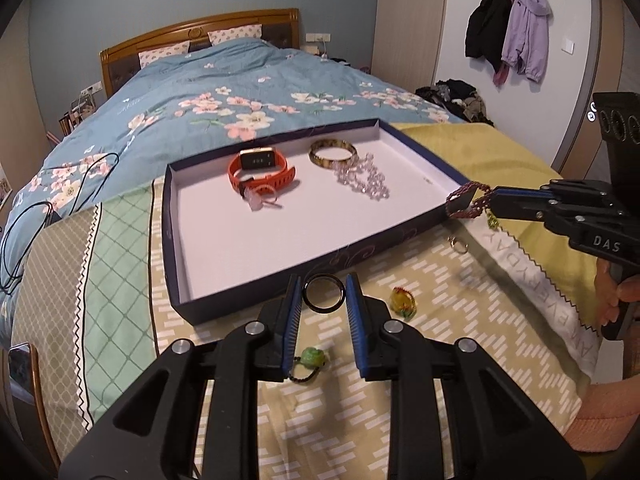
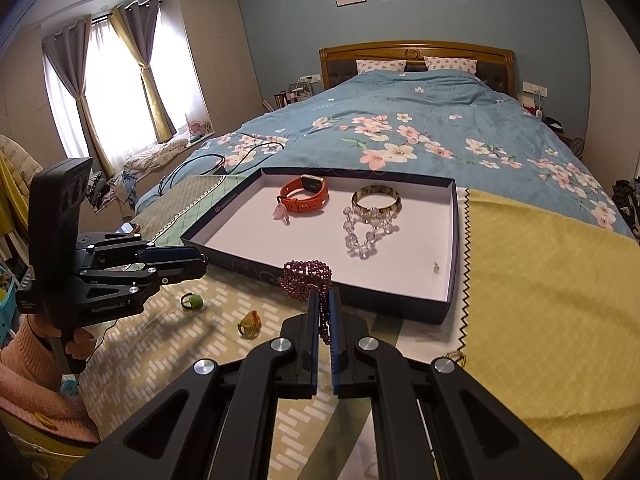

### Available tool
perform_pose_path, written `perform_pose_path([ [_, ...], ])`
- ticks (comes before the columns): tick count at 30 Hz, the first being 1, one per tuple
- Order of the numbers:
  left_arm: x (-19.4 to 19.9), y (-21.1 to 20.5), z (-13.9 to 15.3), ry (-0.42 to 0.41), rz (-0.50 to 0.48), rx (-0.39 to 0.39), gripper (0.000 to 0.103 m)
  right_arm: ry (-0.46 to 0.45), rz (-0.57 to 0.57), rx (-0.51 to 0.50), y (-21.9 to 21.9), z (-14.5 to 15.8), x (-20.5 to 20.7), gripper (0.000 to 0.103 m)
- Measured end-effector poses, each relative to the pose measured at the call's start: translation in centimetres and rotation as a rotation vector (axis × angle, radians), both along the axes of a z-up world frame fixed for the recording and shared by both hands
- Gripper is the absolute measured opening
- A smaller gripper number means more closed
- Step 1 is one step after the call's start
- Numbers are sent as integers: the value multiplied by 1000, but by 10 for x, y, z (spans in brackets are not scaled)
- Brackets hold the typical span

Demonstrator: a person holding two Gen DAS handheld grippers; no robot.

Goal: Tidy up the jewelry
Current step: 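Grasp the dark red beaded bracelet with the right gripper while the left grasps the black ring, then carry the red bracelet and black ring over the box with both grippers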

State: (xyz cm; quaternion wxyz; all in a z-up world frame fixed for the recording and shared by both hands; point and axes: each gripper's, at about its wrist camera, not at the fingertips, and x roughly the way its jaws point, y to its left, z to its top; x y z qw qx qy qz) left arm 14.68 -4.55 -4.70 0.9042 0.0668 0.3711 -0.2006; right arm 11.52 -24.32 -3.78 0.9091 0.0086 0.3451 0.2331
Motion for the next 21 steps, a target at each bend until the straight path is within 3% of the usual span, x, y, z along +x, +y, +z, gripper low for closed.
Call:
perform_pose_path([
  [21, 12, 0, 19, -47, 19, -29, 23, -32, 30, -1, 11, 10, 27, 3],
])
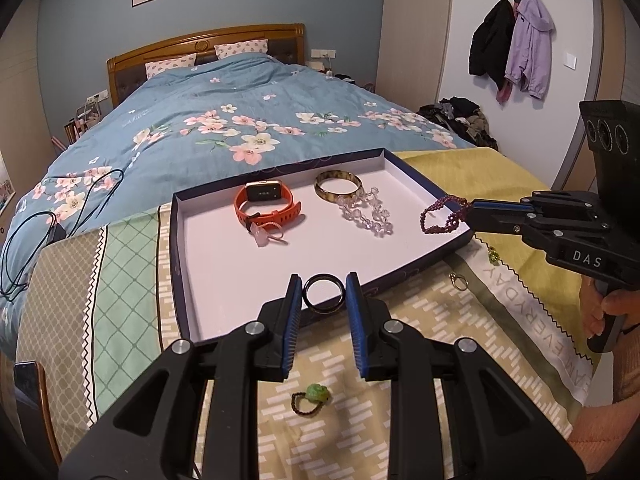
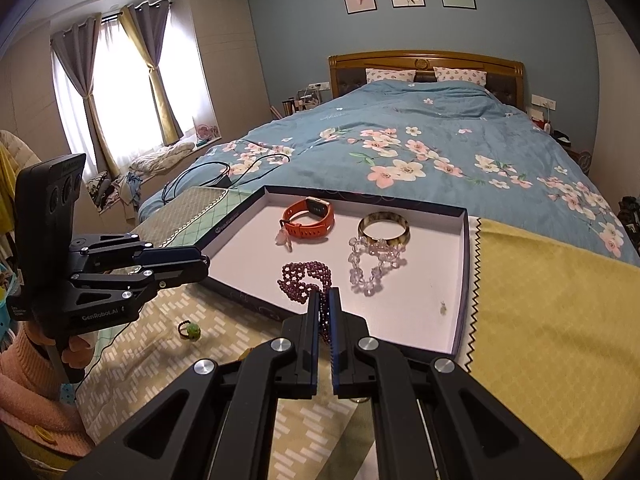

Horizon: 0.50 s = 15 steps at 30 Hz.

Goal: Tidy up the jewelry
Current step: 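Carry the red bracelet and black ring over the box with both grippers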

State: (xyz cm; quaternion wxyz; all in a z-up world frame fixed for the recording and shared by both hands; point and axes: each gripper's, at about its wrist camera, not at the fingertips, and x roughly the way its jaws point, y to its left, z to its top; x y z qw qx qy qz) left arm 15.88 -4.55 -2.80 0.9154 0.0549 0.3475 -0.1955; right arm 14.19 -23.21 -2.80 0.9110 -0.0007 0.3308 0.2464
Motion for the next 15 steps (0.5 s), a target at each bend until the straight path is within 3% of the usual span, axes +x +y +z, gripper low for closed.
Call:
perform_pose_path([
  [15, 16, -4, 4, -7, 6, 1, 23, -2, 2, -9, 3, -1, 9, 3],
])
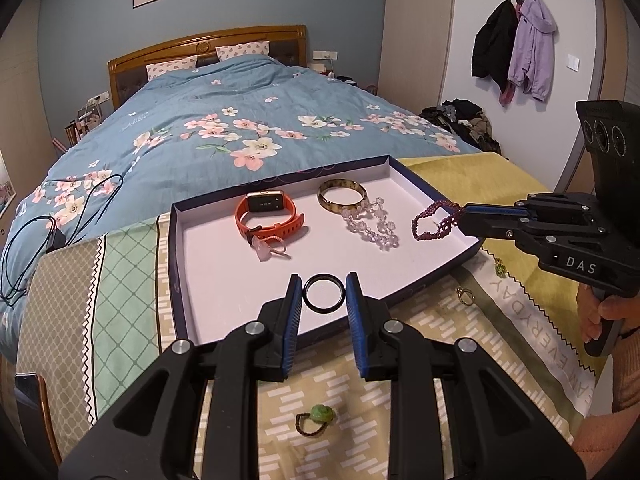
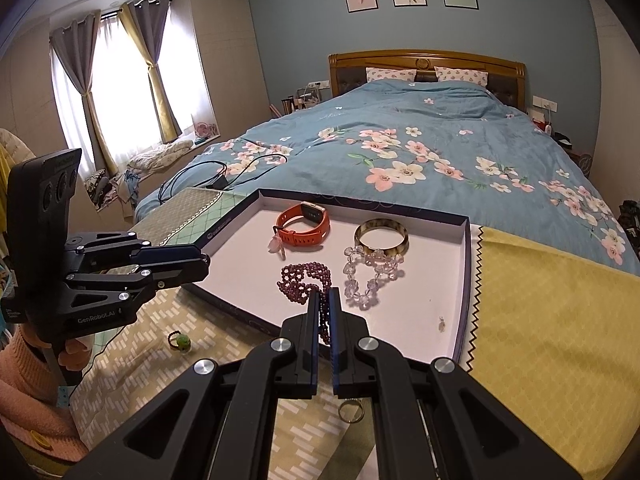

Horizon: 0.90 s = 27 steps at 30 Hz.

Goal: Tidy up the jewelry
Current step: 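Carry the red bracelet and black ring over the box with both grippers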

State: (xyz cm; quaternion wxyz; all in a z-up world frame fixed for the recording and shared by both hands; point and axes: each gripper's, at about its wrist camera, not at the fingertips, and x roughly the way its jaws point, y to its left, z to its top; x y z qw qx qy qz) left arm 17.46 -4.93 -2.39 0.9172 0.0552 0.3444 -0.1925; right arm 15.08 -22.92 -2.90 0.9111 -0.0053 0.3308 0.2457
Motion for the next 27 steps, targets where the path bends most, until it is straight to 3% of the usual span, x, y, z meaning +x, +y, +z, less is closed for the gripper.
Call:
perform_pose_path([
  [27, 21, 2, -3, 0, 30, 5, 23, 3, 13, -16, 7, 2, 25, 3],
])
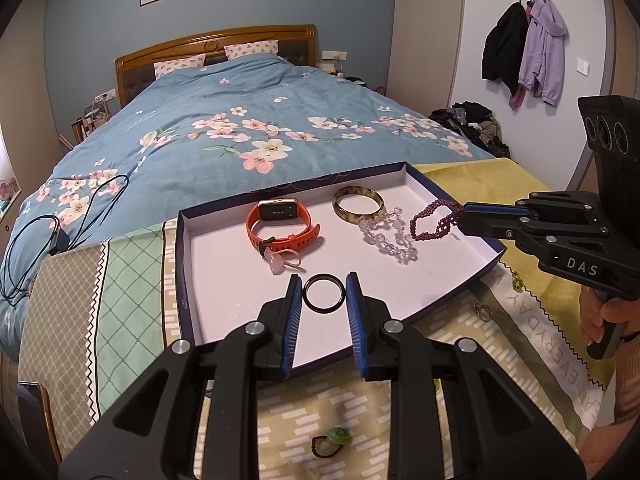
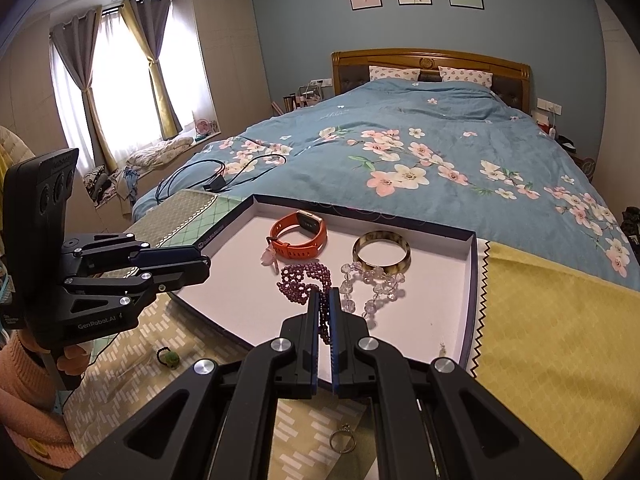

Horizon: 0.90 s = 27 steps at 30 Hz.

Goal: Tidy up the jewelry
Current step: 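Carry the red bracelet and black ring over the box with both grippers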

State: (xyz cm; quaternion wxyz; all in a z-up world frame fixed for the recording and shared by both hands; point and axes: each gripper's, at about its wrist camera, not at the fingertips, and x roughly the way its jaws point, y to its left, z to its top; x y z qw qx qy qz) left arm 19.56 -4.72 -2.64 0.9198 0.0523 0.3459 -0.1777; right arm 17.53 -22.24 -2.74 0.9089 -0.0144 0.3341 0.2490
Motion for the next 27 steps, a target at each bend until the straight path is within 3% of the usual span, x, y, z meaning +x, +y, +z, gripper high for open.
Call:
perform_pose_path([
  [27, 25, -3, -8, 16, 34, 22, 23, 22, 22, -30, 9, -7, 20, 3],
])
